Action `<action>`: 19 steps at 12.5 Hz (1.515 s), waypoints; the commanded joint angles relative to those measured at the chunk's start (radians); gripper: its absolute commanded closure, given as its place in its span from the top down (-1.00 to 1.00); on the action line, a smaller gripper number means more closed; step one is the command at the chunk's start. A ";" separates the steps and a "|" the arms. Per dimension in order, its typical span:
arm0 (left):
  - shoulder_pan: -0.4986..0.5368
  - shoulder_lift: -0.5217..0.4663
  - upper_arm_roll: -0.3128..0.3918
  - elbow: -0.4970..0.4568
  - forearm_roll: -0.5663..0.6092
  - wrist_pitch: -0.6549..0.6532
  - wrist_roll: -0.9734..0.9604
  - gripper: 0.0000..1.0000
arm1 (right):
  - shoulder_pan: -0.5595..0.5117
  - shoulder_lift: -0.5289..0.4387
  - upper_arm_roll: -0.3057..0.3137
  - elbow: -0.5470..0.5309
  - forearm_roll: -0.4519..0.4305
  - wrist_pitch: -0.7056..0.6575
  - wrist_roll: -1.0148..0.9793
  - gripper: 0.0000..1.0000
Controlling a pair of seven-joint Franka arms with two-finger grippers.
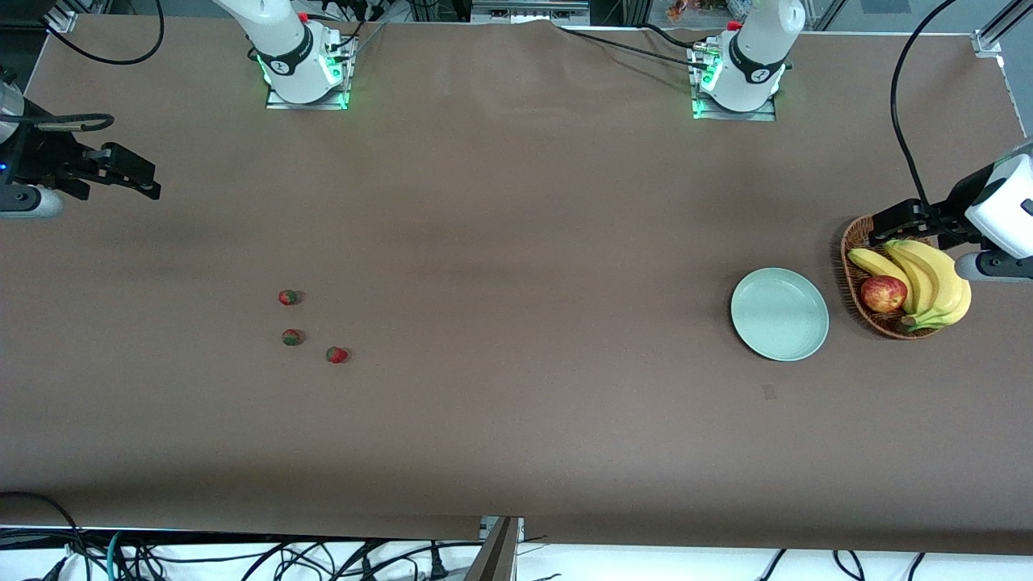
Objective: Collect all strawberries into plate
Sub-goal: 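Reach the right gripper down toward the three red strawberries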
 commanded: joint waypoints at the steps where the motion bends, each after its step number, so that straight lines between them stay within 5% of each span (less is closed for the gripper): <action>1: 0.001 0.017 -0.003 0.036 0.024 -0.021 0.004 1.00 | -0.007 0.011 0.003 0.026 -0.021 0.025 -0.003 1.00; 9: 0.003 0.026 -0.002 0.036 0.016 -0.021 0.006 1.00 | -0.018 0.011 -0.040 0.024 0.028 0.018 -0.016 1.00; 19: 0.004 0.029 0.003 0.038 0.012 -0.021 0.007 1.00 | 0.054 0.023 -0.028 -0.009 -0.012 0.024 -0.019 1.00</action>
